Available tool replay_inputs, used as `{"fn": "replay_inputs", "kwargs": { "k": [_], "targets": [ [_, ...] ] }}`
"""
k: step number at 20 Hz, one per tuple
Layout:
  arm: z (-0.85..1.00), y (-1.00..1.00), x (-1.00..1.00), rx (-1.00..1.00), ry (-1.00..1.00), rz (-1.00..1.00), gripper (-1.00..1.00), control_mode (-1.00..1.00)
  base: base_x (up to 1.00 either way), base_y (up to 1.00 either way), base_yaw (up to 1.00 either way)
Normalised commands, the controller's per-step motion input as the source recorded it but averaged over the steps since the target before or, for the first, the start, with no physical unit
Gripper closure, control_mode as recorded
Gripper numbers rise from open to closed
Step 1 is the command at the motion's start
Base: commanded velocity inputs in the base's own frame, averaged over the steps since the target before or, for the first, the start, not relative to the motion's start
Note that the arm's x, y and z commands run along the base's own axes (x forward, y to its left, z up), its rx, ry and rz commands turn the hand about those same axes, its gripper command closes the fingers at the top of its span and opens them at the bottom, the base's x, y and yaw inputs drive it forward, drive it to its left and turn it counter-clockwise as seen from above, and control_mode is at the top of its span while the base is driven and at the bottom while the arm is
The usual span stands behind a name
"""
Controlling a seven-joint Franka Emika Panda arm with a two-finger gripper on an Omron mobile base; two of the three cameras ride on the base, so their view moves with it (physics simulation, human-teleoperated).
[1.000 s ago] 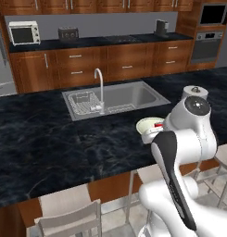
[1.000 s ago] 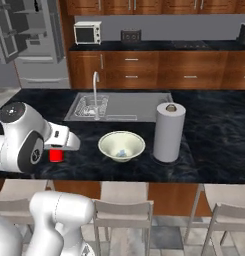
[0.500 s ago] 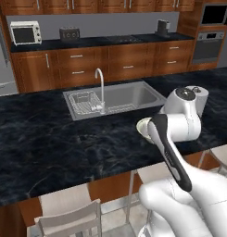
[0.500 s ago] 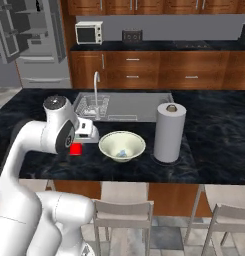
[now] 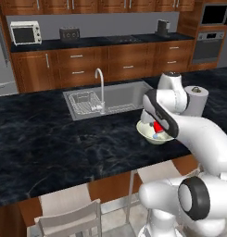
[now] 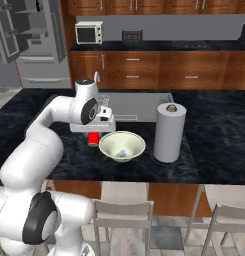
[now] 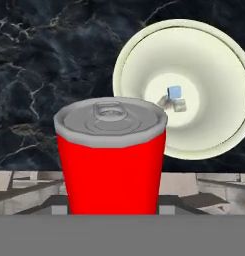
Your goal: Open the fridge, grab two sodas, and place both sodas inside the bowl with ice on the dining counter.
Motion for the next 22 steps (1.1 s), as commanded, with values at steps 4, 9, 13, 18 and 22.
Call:
{"fn": "replay_inputs", "kwargs": {
  "k": [4, 9, 13, 18, 22],
  "targets": [
    [-0.36, -0.36, 0.51, 0.0, 0.15, 0.0, 1.0, -1.0, 0.0, 0.0, 0.0],
    [-0.46, -0.44, 0.24, 0.0, 0.05, 0.0, 1.0, -1.0, 0.0, 0.0, 0.0],
    [-0.38, -0.12, 0.19, 0.0, 0.0, 0.0, 1.0, -1.0, 0.0, 0.0, 0.0],
    [-0.35, 0.0, 0.31, -0.05, 0.05, 0.0, 1.0, -1.0, 0.0, 0.0, 0.0],
    [-0.37, 0.0, 0.34, -0.03, 0.09, 0.0, 1.0, -1.0, 0.0, 0.0, 0.0]
  ]
}}
